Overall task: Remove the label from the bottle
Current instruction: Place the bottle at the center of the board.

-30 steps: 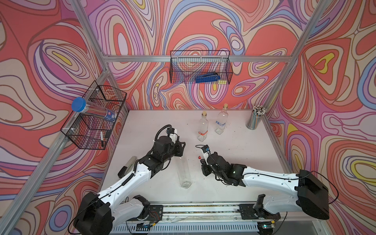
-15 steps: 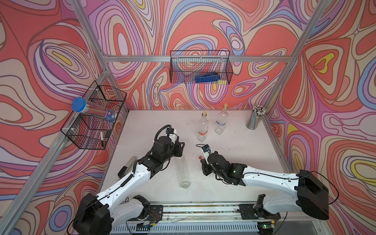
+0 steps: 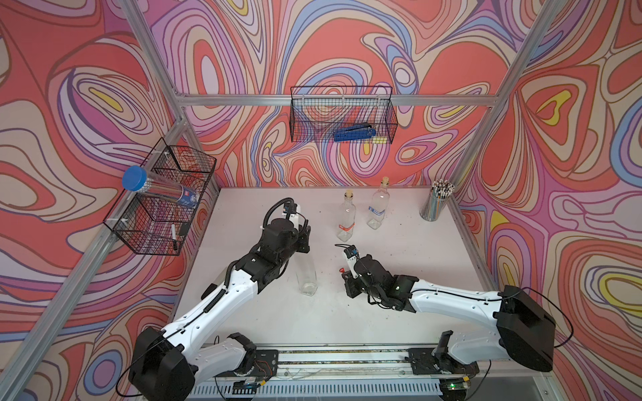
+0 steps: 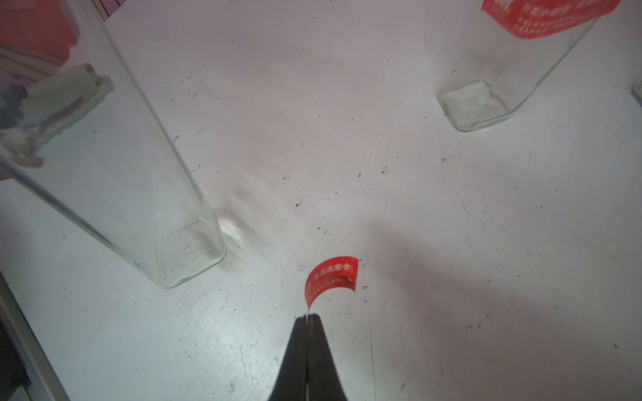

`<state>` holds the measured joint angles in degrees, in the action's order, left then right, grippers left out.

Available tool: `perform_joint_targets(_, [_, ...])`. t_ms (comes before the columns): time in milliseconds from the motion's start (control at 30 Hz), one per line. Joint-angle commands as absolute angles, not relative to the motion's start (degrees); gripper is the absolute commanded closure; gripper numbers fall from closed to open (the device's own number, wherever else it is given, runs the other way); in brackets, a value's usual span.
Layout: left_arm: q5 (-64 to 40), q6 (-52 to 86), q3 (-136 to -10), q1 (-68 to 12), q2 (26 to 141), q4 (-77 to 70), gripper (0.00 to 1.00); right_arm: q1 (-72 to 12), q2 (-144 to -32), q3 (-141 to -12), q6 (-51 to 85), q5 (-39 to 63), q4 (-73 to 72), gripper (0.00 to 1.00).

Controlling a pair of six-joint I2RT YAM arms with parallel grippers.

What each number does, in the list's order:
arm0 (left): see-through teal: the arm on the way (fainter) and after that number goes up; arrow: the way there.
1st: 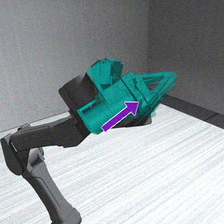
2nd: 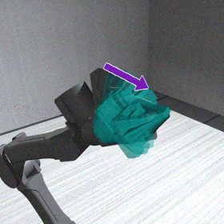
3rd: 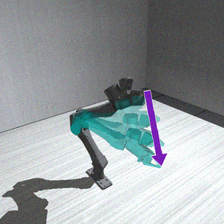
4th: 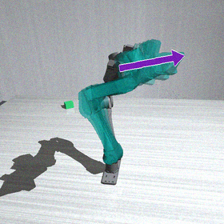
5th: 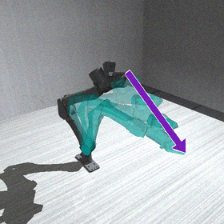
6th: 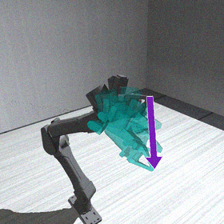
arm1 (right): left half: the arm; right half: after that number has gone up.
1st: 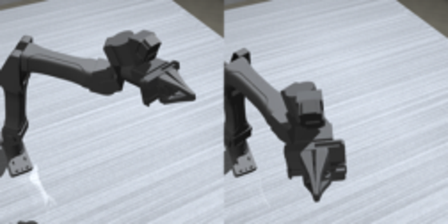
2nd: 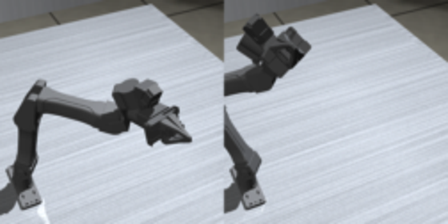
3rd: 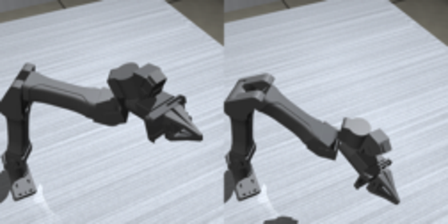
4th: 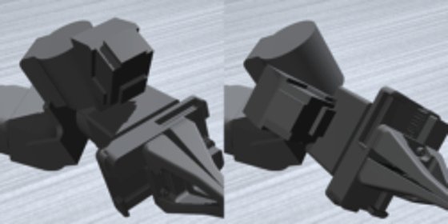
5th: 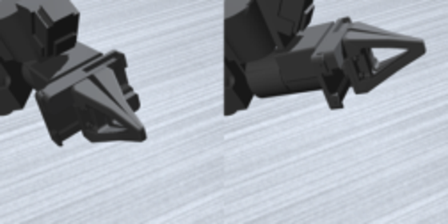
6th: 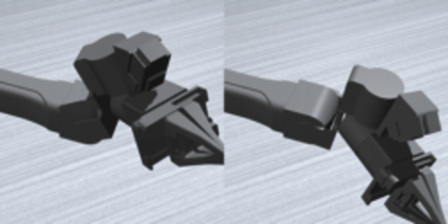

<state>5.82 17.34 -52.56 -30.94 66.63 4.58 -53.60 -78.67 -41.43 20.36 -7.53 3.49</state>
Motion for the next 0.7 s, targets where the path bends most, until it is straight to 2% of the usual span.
perform_joint_targets(0, [7.7, 13.5, -56.7, -29.6, 68.3, 2.9, 1.0, -52.8, -80.2, -43.1, 20.7, -5.1, 1.9, 1.0])
perform_joint_targets(667, [9.2, 4.7, -67.3, -19.8, 84.7, -11.9, 1.0, -51.1, -89.5, -50.0, 18.4, 3.8, -1.9, 1.0])
